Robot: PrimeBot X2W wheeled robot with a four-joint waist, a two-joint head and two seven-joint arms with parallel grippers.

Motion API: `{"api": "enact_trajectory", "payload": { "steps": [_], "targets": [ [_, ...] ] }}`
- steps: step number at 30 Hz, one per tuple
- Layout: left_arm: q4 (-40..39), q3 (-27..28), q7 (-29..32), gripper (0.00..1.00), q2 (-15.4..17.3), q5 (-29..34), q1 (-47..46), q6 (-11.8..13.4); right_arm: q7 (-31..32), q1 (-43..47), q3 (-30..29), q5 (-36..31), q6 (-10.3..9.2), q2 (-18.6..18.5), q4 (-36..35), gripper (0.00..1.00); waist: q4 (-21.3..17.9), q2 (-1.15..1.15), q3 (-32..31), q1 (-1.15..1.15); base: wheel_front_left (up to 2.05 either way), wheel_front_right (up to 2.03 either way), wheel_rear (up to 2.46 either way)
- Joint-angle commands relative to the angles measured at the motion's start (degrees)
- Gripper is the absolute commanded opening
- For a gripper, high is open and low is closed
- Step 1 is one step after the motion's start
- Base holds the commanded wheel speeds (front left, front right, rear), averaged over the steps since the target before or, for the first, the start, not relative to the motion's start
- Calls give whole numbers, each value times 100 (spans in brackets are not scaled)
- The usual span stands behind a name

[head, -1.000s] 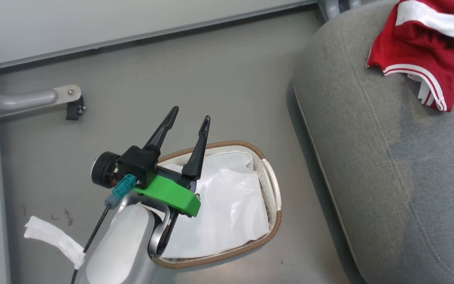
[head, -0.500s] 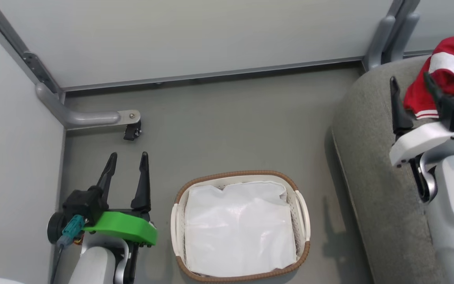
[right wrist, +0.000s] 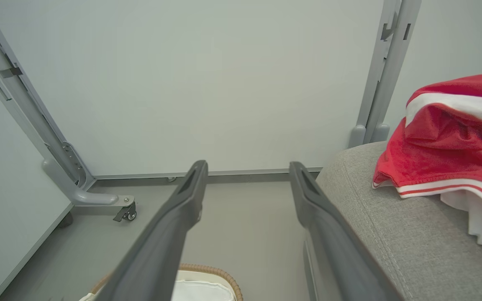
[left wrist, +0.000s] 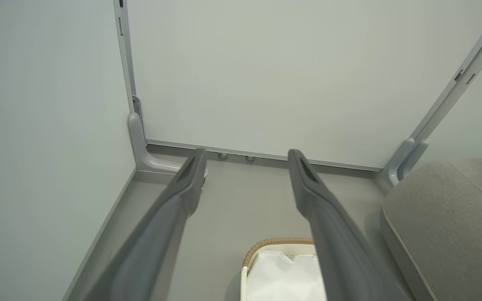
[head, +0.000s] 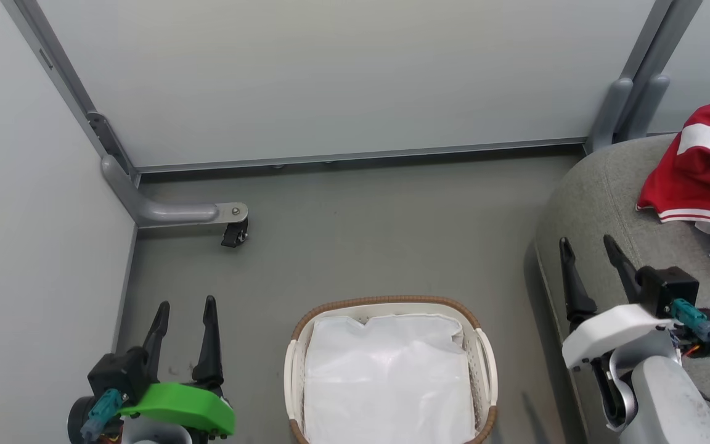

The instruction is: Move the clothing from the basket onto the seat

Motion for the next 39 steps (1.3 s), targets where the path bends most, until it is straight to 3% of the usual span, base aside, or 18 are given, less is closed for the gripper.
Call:
{"api": "enact_trajectory", "payload": {
  "steps": [1, 10, 29, 30, 35, 39],
  "targets": [
    [-3, 4, -1, 100, -1, -19, 139, 43, -10, 157, 23, 98, -8, -20, -58, 100, 3, 0, -34, 0, 0, 0, 0],
    [-9, 9, -1, 100, 0, -173, 422, 50, -11, 688, 302, 271, -8, -16, -175, 100, -37, 0, -110, 0, 0, 0, 0],
    [-16, -73, -1, 100, 0, -213, 375, 43, -11, 766, 384, 378, -8, -16, -195, 100, -46, 0, -95, 0, 0, 0, 0],
    [8, -66, 0, 0, -5, -197, 378, 43, 1, 670, 386, 357, 0, 12, -160, 0, -46, 0, -94, 0, 0, 0, 0],
    [211, -68, 17, 0, -16, -253, 411, 42, 38, 778, 372, 414, 0, 58, 44, 0, -46, 0, -95, 0, 0, 0, 0],
    [159, 20, 166, 0, -13, -761, 368, 36, 214, 768, 302, 975, 0, 53, -20, 0, -50, 0, -102, 0, 0, 0, 0]
  ]
}}
